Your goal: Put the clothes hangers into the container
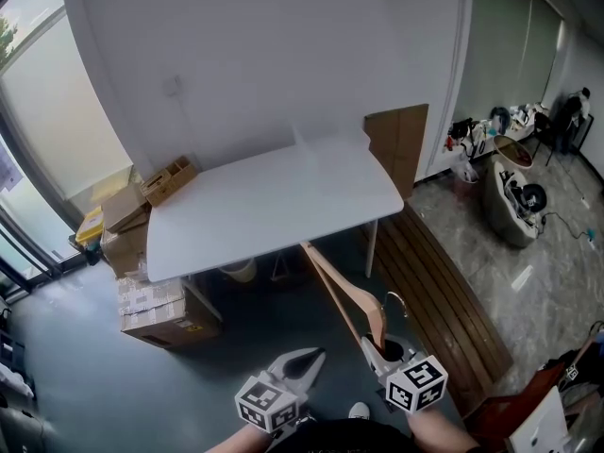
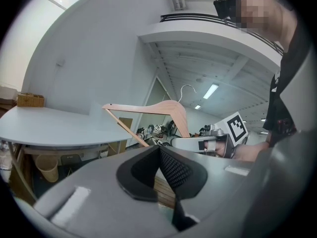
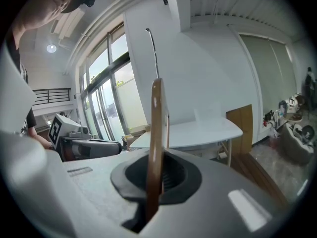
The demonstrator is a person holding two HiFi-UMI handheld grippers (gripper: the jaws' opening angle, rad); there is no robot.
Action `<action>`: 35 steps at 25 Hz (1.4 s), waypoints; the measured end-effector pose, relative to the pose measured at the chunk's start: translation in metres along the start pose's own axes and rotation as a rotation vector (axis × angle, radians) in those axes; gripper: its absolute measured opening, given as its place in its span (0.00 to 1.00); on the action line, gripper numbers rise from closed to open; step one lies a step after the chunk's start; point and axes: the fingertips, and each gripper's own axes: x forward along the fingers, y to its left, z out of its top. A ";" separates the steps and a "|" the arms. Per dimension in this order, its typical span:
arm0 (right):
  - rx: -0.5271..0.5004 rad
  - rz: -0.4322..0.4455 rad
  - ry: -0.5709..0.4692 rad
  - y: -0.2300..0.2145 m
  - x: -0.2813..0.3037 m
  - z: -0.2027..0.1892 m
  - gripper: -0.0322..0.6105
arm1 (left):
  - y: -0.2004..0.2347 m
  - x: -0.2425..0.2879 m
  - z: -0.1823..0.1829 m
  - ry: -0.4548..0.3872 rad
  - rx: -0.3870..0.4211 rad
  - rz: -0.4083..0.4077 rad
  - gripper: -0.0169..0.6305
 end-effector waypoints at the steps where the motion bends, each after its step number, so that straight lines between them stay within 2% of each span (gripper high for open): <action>1: -0.001 -0.001 -0.001 0.001 0.002 0.001 0.05 | 0.002 -0.001 0.001 0.000 0.002 -0.002 0.03; 23: -0.006 -0.081 -0.028 0.035 0.070 0.021 0.05 | 0.074 -0.041 0.018 0.002 0.009 -0.056 0.03; 35: -0.019 -0.150 -0.076 0.047 0.088 0.043 0.05 | 0.099 -0.057 0.039 -0.038 0.045 -0.098 0.03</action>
